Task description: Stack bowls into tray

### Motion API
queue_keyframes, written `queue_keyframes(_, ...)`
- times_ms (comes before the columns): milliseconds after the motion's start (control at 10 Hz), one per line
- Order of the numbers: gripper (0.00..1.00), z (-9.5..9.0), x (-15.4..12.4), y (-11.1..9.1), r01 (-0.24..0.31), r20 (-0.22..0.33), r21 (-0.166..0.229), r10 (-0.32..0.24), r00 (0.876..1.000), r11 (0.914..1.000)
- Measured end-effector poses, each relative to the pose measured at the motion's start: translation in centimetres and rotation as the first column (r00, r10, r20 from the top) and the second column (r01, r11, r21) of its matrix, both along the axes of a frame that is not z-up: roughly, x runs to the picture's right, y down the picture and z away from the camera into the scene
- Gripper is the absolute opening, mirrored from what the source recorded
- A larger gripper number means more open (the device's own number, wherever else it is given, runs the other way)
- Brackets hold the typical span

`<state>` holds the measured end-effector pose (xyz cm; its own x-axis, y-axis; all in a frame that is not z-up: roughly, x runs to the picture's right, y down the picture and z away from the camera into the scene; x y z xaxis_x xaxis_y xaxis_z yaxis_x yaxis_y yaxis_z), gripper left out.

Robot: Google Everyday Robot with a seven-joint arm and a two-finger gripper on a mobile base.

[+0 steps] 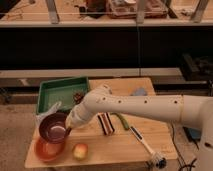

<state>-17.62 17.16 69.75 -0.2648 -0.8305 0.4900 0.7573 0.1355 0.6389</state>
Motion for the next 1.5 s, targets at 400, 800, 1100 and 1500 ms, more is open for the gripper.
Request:
queue_keyframes(400, 0.57, 1.2, -1.6, 1.5, 0.053, 0.011, -0.012, -0.053, 0.999, 0.9985)
queue_keyframes(800, 0.80, 2.2, -1.8, 2.1, 0.062, -0.031, -0.031, -0.063, 0.998, 0.9976)
queue_keyframes(1100, 0.80, 2.7, -1.4, 1.8, 0.044, -0.041, -0.054, -0.047, 0.998, 0.9975)
queue_keyframes(1500, 0.80, 2.8, -1.4, 1.8, 0.054, -0.031, -0.058, -0.056, 0.998, 0.9968)
